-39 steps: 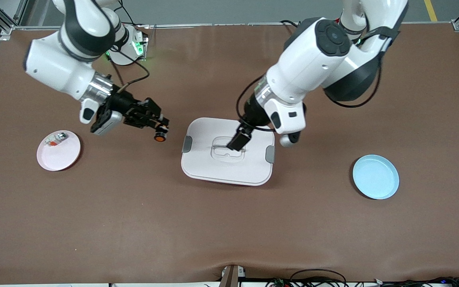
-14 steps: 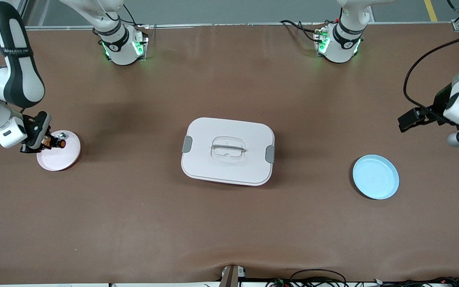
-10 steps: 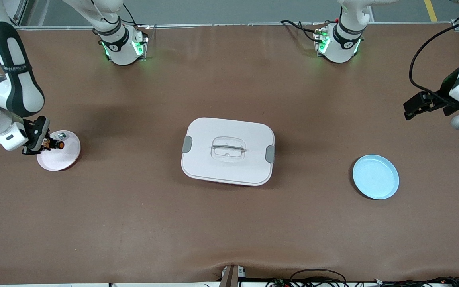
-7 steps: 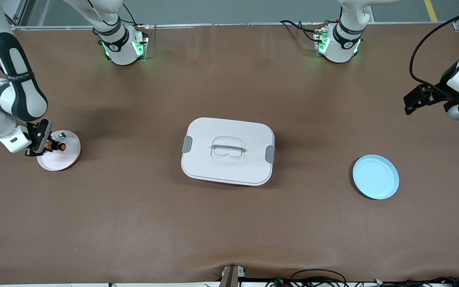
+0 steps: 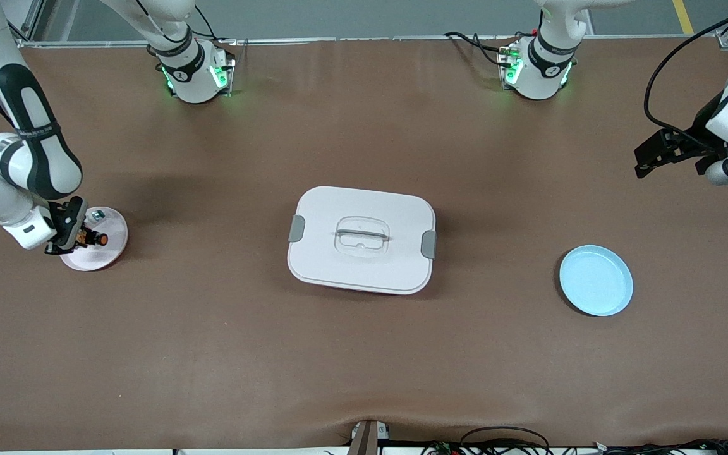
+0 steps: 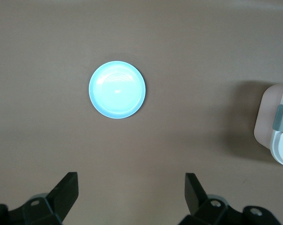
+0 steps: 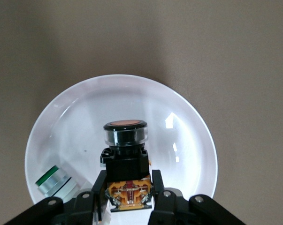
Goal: Transfer orange switch to right arm and place
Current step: 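Lower the switch onto the white plate while the left gripper retracts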
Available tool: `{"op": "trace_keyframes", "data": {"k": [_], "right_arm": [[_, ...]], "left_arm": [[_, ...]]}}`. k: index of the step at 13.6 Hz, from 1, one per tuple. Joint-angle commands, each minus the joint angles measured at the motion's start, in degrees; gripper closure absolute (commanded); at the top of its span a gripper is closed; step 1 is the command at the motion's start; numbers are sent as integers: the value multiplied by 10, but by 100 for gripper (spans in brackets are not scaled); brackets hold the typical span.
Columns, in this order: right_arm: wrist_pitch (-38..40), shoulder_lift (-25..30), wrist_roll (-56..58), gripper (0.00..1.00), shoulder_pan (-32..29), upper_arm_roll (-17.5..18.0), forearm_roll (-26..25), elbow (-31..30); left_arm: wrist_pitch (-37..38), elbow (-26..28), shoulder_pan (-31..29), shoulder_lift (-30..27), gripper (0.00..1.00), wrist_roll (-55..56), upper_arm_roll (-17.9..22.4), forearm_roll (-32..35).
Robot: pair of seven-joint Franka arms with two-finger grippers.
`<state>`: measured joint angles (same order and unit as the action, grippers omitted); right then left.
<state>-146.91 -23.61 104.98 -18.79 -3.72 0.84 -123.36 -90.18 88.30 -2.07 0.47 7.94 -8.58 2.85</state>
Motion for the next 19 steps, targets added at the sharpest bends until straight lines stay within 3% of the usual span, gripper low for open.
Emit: {"op": "trace_keyframes", "data": {"k": [1,6,7,14,19], "right_arm": [[-21,-24,5,100,-4,6,-8,12],[-22,-28,-2,97,2,6,-4,13],[-23,-28,-4,1,2,6,-2,13],[-2,-21,-28,0,9,7,-1,26],[171,15,-114,0,37,6,-8,102]], "left_arm": [[-7,12,0,-13,0,-12,4,-10],[-6,14,0,-19,0,-14,4,-13],[-6,15,0,-20,0,-14,4,-13],[-7,14,0,-20,0,-14,5,-13],[-10,14,0,-20,0,-14,4,-13]]}}
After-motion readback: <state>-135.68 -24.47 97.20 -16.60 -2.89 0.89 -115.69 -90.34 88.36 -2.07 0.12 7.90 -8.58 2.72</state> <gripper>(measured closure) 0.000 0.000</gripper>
